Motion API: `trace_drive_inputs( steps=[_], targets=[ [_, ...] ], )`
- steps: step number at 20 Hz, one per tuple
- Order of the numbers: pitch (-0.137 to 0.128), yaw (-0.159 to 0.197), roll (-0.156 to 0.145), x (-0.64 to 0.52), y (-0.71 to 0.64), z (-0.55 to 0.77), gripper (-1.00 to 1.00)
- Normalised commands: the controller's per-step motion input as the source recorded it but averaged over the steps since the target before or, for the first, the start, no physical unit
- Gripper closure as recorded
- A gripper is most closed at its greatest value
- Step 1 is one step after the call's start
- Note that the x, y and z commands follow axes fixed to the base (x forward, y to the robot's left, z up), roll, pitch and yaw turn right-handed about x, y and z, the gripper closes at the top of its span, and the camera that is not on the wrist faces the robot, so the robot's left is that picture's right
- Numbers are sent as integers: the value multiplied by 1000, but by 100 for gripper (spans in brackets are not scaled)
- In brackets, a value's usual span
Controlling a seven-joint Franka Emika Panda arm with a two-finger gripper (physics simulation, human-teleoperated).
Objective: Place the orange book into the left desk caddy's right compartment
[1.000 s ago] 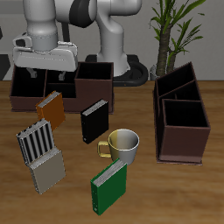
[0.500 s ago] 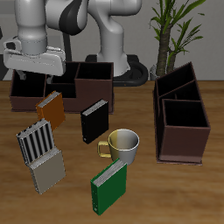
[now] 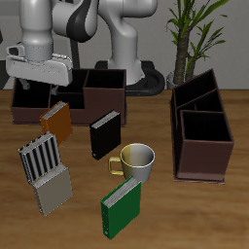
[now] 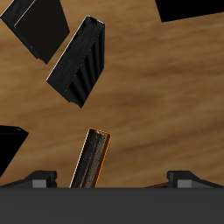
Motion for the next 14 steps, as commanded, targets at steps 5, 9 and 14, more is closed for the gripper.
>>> trace_drive_inputs(
  steps=[5, 9, 14],
  targets=[
    [-15, -47, 13, 28, 211, -219, -100],
    [15, -38, -1, 54, 88, -302, -100],
    [37, -49, 1, 23, 82, -382, -100]
  ],
)
